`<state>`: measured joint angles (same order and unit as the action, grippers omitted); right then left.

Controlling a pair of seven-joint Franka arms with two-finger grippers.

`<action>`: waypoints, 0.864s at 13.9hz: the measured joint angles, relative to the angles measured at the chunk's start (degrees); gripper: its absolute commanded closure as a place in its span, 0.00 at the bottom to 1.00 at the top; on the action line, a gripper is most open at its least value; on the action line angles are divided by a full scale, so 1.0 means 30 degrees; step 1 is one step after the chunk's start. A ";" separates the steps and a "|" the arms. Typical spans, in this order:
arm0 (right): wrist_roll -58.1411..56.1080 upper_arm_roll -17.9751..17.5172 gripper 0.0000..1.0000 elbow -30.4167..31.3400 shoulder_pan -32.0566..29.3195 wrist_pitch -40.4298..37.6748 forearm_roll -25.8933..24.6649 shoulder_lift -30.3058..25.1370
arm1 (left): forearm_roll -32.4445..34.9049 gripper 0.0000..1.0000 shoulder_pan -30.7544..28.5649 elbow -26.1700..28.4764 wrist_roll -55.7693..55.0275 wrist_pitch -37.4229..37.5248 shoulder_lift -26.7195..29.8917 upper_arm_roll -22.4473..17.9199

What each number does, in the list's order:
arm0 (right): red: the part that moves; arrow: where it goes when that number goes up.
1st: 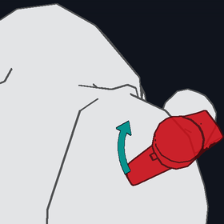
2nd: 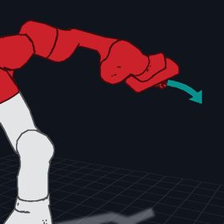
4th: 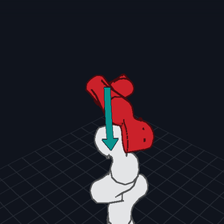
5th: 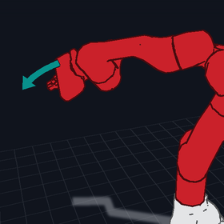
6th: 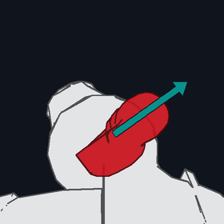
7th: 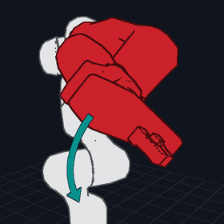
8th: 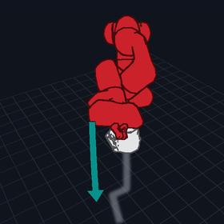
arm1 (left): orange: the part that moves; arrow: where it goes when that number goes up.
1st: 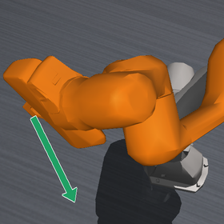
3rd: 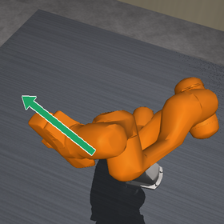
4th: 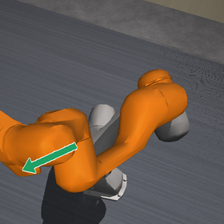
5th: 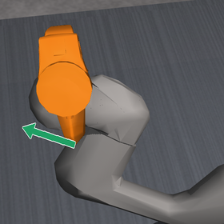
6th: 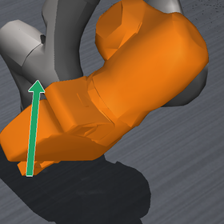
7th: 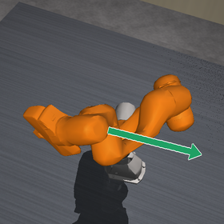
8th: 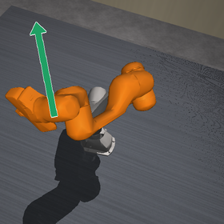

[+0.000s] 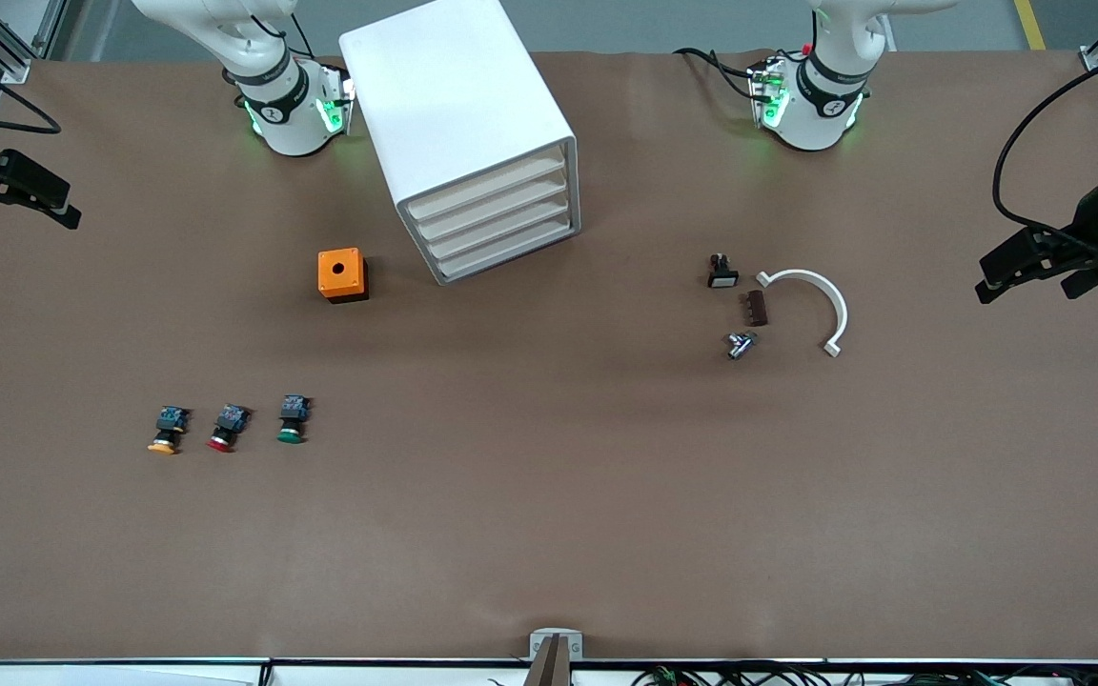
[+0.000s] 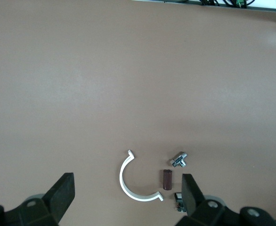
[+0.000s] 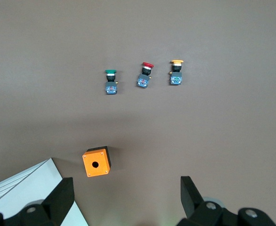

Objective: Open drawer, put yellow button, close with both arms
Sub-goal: 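Move the left gripper toward the white drawer cabinet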

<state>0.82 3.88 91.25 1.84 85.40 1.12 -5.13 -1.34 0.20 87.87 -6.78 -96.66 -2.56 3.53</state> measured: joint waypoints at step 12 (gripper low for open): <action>0.0000 -0.0035 0.00 0.0000 0.0055 -0.0028 0.0006 -0.0108 | 0.0074 0.00 -0.1341 0.0084 -0.0299 0.1070 -0.0943 -0.0138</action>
<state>0.82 3.77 91.25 2.00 85.32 1.14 -5.45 -1.11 -3.82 88.12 -7.68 -93.45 -5.39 3.11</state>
